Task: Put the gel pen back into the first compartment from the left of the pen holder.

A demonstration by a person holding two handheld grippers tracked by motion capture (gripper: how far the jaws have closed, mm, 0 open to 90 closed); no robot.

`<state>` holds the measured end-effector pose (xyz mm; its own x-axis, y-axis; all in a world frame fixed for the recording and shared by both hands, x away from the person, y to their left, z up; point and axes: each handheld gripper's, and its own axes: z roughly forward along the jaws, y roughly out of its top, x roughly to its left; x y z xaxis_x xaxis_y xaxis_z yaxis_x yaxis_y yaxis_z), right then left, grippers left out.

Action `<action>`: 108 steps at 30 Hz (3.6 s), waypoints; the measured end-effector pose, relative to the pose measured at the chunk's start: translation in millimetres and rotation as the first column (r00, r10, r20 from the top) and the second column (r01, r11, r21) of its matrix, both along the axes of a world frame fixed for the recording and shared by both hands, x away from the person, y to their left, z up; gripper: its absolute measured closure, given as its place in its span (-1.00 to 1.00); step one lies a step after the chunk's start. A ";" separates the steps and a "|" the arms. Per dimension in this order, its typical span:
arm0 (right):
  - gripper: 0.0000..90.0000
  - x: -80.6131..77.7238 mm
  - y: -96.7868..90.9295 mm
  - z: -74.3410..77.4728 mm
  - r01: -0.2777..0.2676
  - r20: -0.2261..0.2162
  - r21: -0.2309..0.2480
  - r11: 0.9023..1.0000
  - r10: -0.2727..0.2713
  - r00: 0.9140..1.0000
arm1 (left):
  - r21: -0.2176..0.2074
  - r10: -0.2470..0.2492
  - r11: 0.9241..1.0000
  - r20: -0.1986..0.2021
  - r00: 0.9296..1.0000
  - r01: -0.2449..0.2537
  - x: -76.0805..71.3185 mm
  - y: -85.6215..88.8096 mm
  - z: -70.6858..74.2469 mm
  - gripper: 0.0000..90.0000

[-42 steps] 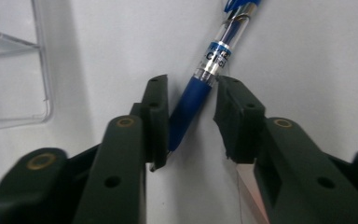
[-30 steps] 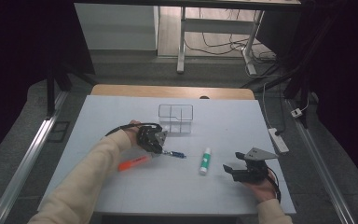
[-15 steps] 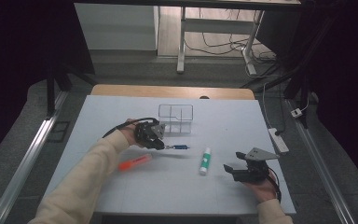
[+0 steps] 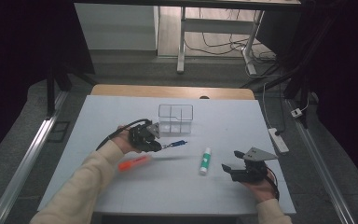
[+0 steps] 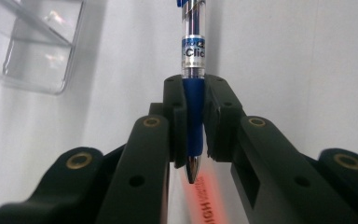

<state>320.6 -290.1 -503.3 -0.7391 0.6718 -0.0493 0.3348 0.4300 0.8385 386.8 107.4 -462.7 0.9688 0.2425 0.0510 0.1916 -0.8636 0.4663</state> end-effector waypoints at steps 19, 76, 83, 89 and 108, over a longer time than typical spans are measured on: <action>-0.48 -6.7 21.2 10.0 -0.074 0.041 0.007 0.997 0.074 0.996 | -0.093 0.061 0.994 -0.023 0.998 -0.063 -30.2 3.4 8.8 0.77; 0.51 4.1 174.7 20.2 -0.456 -0.061 -0.416 0.787 0.476 0.877 | -0.016 -0.036 0.999 -0.149 0.988 0.034 -35.7 -41.9 -9.1 0.77; 0.68 -2.4 180.3 14.6 -0.493 -0.060 -0.534 0.687 0.552 0.832 | -0.025 -0.077 0.997 -0.180 0.981 0.074 -34.2 -40.4 -9.3 0.76; 0.76 -6.4 180.6 15.5 -0.507 -0.015 -0.577 0.640 0.612 0.791 | -0.070 -0.074 0.995 -0.155 0.985 0.064 -35.7 -36.2 -4.6 0.74; 0.76 14.2 148.4 27.0 -0.433 0.007 -0.293 0.853 0.454 0.891 | -0.365 0.242 0.904 0.011 0.970 -0.221 -59.4 14.9 13.1 -0.22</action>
<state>334.8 -141.7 -476.2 -0.9422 0.2242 -0.2488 -0.0041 0.7351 0.6779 327.4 122.2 -449.7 0.8815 0.4712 -0.0307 0.3314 -0.5710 0.7511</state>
